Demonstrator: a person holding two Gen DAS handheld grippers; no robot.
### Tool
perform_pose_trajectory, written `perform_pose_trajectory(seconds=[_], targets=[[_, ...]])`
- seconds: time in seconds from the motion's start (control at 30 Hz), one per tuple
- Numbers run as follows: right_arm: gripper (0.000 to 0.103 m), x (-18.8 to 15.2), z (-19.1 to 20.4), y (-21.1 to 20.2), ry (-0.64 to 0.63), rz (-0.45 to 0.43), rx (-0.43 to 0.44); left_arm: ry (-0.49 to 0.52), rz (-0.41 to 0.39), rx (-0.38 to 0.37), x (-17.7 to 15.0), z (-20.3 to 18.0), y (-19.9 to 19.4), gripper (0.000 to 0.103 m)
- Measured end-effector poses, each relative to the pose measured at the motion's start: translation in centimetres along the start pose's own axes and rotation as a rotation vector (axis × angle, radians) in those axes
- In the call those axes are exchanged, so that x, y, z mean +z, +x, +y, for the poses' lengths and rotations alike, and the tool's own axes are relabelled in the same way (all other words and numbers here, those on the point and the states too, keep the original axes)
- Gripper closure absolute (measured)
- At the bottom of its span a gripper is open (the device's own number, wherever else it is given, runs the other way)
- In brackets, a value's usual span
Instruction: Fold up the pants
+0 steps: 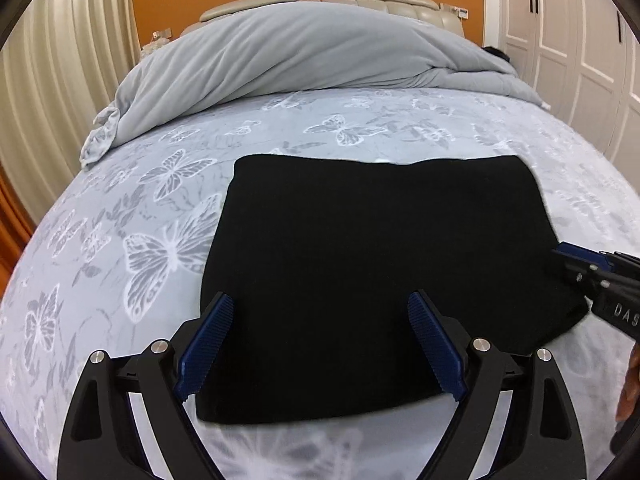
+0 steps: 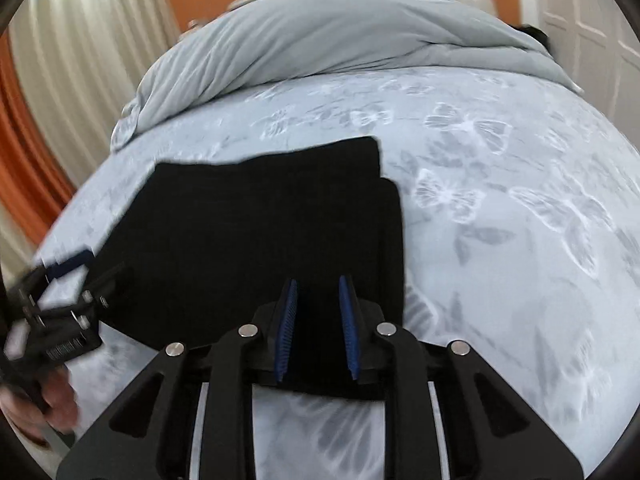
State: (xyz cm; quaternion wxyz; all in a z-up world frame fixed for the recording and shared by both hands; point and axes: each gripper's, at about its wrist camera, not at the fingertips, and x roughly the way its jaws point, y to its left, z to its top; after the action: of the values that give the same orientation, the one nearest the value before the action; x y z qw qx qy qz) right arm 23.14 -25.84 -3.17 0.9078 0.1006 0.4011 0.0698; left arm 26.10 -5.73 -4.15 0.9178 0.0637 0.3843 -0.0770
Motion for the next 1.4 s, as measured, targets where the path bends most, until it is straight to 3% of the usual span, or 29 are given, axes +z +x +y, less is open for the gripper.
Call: perform_pose_trajectory(seconds=[0.07,0.2,0.27,0.4,0.5,0.63,0.67,0.73,0.77,0.8,0.87,1.0,1.13,1.23,1.4], targets=[[0.079,-0.1,0.6,-2.0,0.008,-0.036,0.050,-0.003,-0.007,-0.012,-0.2,0.0,-1.0,0.016],[0.081,-1.8,0.2,0.0,-0.006,0.043,-0.024,0.007,-0.015,-0.002,-0.8,-0.3,-2.5,0.016],[0.081,-2.2,-0.2,-0.4,0.016,0.012,-0.006,-0.002,-0.010,-0.001,-1.1,-0.2,-2.7,0.016],[0.081,-1.3,0.4,-1.6,0.013,-0.025,0.010,-0.003,0.000,0.004,-1.6,0.0,-2.3,0.016],[0.081,-2.2,-0.5,0.5,0.005,0.025,-0.005,-0.003,0.027,0.019,-2.1,0.1,-1.0,0.016],[0.081,-1.9,0.0,-1.0,0.015,0.021,-0.014,0.016,0.037,0.049,-2.6,-0.1,-0.5,0.016],[0.078,-1.7,0.3,-1.8,0.032,0.017,-0.011,0.017,0.037,0.056,-2.7,-0.1,-0.9,0.016],[0.045,-1.5,1.0,-3.9,0.064,0.008,-0.004,-0.008,0.035,0.041,-2.8,0.2,-2.1,0.016],[0.013,-1.6,1.5,-5.6,0.074,-0.017,-0.017,-0.027,0.033,0.027,-2.9,0.5,-3.2,0.016],[0.005,-1.9,2.0,-6.8,0.073,-0.051,-0.026,-0.042,0.028,0.018,-2.9,0.7,-4.4,0.016],[0.005,-3.3,3.1,-9.8,0.040,-0.112,-0.034,-0.070,-0.001,0.000,-3.2,1.3,-7.2,0.016],[0.005,-7.4,3.7,-13.0,0.053,-0.149,-0.035,-0.141,-0.022,-0.015,-5.6,2.6,-12.6,0.016],[0.005,-10.3,3.1,-13.7,0.156,-0.085,0.009,-0.184,-0.016,-0.031,-9.6,3.2,-16.2,0.016],[0.005,-11.7,3.2,-14.2,0.210,-0.044,-0.005,-0.198,0.002,-0.036,-11.7,3.4,-17.5,0.016],[0.005,-13.7,4.5,-15.1,0.174,-0.104,-0.063,-0.217,-0.021,-0.038,-13.3,3.6,-18.4,0.016]])
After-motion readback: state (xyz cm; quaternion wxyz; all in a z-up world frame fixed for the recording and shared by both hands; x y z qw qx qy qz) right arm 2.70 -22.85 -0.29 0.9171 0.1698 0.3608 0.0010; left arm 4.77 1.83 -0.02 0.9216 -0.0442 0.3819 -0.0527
